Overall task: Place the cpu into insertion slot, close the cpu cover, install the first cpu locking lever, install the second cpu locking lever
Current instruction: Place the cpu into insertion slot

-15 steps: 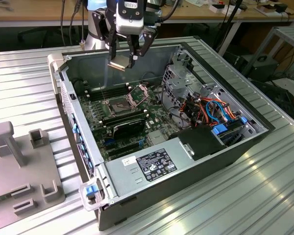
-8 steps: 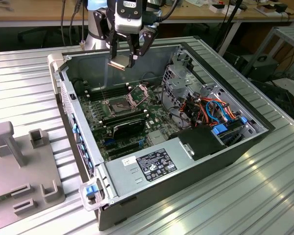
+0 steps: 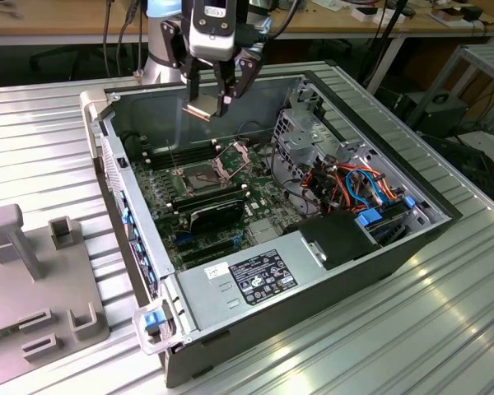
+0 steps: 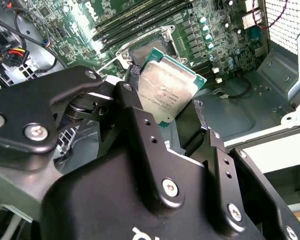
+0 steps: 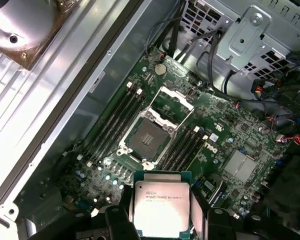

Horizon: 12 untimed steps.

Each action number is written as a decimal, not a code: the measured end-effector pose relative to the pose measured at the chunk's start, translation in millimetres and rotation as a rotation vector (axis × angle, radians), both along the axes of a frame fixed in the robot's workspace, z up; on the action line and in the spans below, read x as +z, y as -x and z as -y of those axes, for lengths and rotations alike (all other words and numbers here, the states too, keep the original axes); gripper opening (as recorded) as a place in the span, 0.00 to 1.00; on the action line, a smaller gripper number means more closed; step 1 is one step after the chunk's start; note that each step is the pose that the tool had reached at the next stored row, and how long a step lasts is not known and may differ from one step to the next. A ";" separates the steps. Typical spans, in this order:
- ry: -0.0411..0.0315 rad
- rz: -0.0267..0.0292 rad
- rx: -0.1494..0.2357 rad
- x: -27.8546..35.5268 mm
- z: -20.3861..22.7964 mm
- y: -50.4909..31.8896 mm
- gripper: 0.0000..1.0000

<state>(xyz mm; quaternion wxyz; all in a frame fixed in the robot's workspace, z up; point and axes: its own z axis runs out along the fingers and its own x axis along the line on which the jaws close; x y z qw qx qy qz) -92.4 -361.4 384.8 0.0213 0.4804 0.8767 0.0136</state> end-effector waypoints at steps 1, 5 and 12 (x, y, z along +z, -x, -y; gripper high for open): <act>0.0001 -0.0001 -0.013 -0.2 -0.1 -0.2 0.54; 0.0001 -0.0001 -0.059 -0.7 -0.4 -0.7 0.54; 0.0000 0.0000 -0.067 -0.7 -0.5 -0.9 0.54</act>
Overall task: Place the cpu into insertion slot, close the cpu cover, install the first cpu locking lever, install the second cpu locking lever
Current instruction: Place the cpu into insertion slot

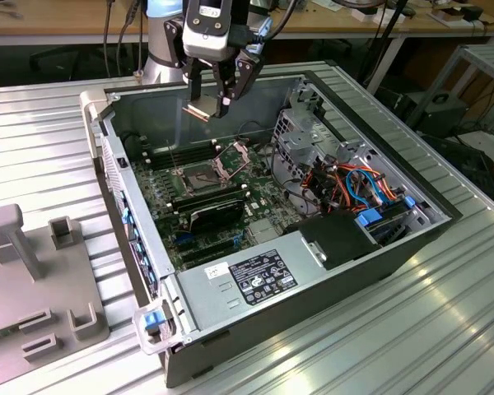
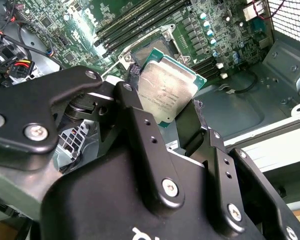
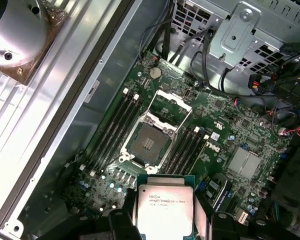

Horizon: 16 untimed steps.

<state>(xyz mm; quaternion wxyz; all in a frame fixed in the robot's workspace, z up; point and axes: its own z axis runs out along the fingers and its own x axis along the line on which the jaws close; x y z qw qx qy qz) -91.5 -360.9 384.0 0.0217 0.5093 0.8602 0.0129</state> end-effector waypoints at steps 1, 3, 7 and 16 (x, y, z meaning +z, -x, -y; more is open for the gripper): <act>0.0000 0.0000 0.000 0.0 0.0 0.0 0.54; 0.0000 0.0000 -0.001 0.0 0.0 0.0 0.54; -0.0001 0.0001 -0.041 -0.2 0.0 -0.1 0.54; 0.0000 0.0001 -0.172 -1.4 -0.1 -0.3 0.54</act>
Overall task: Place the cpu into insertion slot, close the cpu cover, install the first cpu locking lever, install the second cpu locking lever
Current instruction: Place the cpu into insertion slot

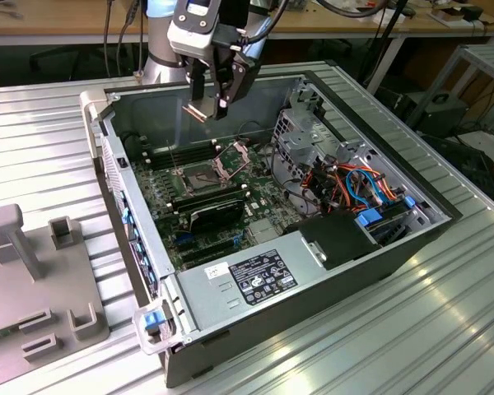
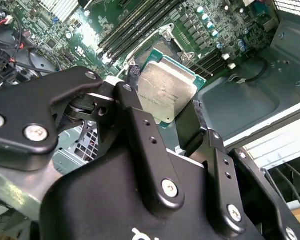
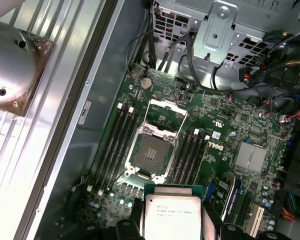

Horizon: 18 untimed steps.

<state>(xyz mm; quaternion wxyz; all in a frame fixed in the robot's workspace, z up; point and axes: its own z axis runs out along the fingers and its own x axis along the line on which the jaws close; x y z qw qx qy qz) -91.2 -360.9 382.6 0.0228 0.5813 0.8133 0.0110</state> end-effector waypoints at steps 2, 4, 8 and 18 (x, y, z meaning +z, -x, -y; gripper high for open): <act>0.0001 -0.0001 -0.001 -0.4 -0.1 -1.9 0.54; 0.0001 -0.0001 -0.002 -0.7 -0.2 -3.7 0.54; 0.0000 -0.0001 -0.023 -1.5 -1.5 -6.8 0.54; 0.0002 -0.0002 -0.155 -3.5 -2.7 -11.3 0.54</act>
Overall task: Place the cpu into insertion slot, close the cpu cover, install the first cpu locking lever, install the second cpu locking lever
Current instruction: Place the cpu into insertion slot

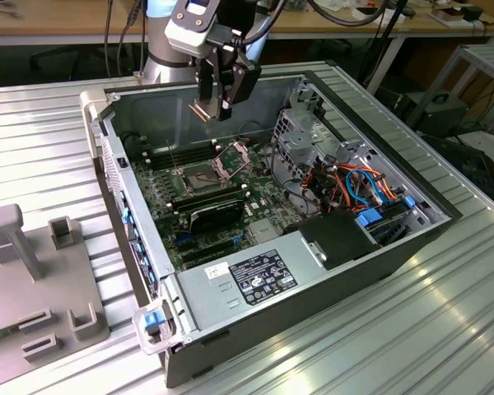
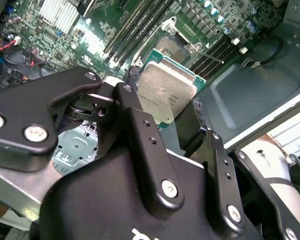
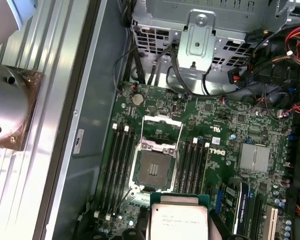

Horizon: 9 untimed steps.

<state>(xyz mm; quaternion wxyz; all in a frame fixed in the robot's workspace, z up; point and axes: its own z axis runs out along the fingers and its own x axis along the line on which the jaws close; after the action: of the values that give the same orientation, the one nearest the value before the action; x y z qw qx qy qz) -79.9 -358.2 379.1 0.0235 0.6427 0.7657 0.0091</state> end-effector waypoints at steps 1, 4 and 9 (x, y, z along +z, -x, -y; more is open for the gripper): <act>-0.0001 0.0001 0.000 -0.2 -0.5 -1.5 0.54; -0.0002 0.0001 -0.013 -1.0 -3.1 -3.8 0.54; -0.0001 0.0000 -0.094 -4.0 -3.4 -4.5 0.54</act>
<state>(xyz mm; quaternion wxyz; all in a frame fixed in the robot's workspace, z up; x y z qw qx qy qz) -75.4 -354.8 375.1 0.0239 0.6778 0.7349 0.0080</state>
